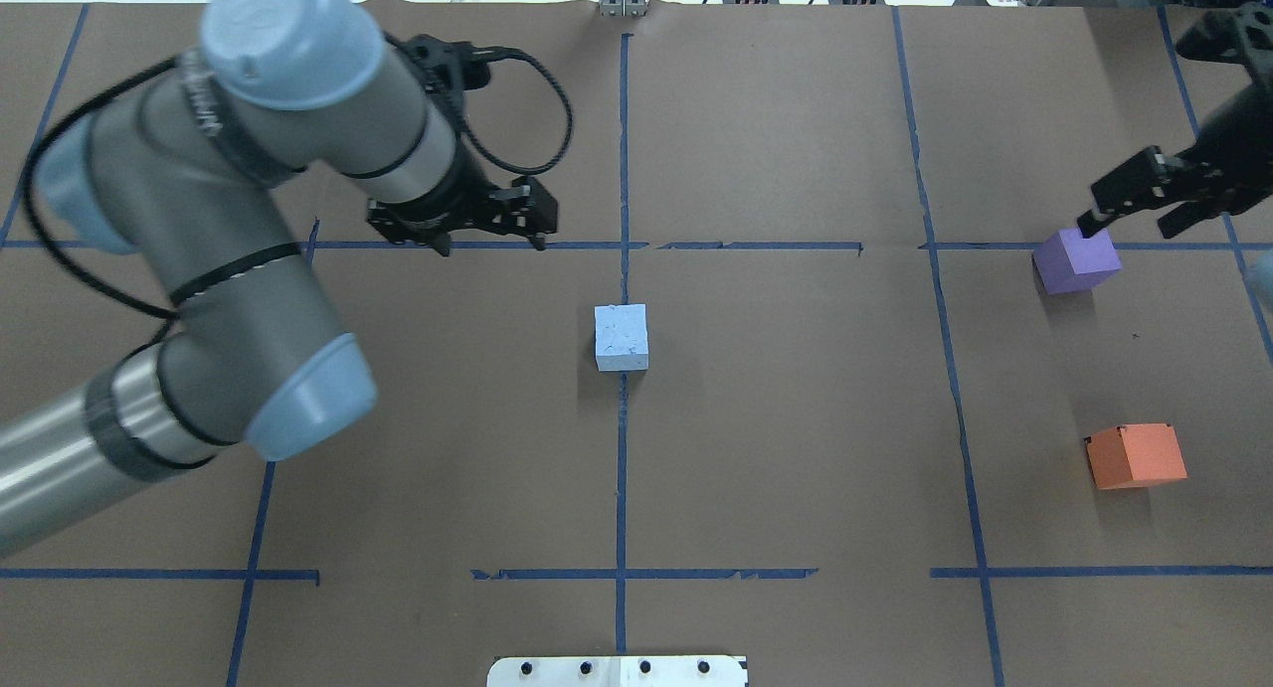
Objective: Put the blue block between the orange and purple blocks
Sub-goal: 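Raise the left gripper away while the right gripper moves toward the light blue cube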
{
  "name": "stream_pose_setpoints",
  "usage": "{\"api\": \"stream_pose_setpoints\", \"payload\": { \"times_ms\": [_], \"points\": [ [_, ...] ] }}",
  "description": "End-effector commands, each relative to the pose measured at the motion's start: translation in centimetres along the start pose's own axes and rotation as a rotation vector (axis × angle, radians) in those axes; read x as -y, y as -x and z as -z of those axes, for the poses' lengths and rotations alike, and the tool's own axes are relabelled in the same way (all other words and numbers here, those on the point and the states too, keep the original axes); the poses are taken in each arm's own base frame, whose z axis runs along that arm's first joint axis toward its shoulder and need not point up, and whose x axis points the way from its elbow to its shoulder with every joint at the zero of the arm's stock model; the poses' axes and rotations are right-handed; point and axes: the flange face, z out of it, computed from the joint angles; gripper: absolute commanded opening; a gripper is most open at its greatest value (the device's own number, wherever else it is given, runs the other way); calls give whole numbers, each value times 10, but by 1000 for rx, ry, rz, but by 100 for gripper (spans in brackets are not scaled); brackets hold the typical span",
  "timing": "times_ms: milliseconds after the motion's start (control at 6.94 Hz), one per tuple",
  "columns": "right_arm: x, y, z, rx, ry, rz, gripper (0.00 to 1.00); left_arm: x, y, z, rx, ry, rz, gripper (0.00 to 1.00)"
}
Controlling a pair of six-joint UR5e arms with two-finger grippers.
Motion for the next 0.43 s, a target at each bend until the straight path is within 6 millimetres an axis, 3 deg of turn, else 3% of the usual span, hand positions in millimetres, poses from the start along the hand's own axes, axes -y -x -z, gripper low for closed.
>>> {"api": "stream_pose_setpoints", "payload": {
  "times_ms": [0, 144, 288],
  "points": [
    [-8, 176, -56, -37, -64, -86, 100, -30, 110, 52, 14, 15, -96, 100],
    [-22, 240, -76, -43, -114, -111, 100, -36, 149, 62, 44, 13, -110, 100],
    [-25, 296, -99, -45, -156, -106, 100, -43, 168, 67, 60, 15, -121, 100]
  ]
}}
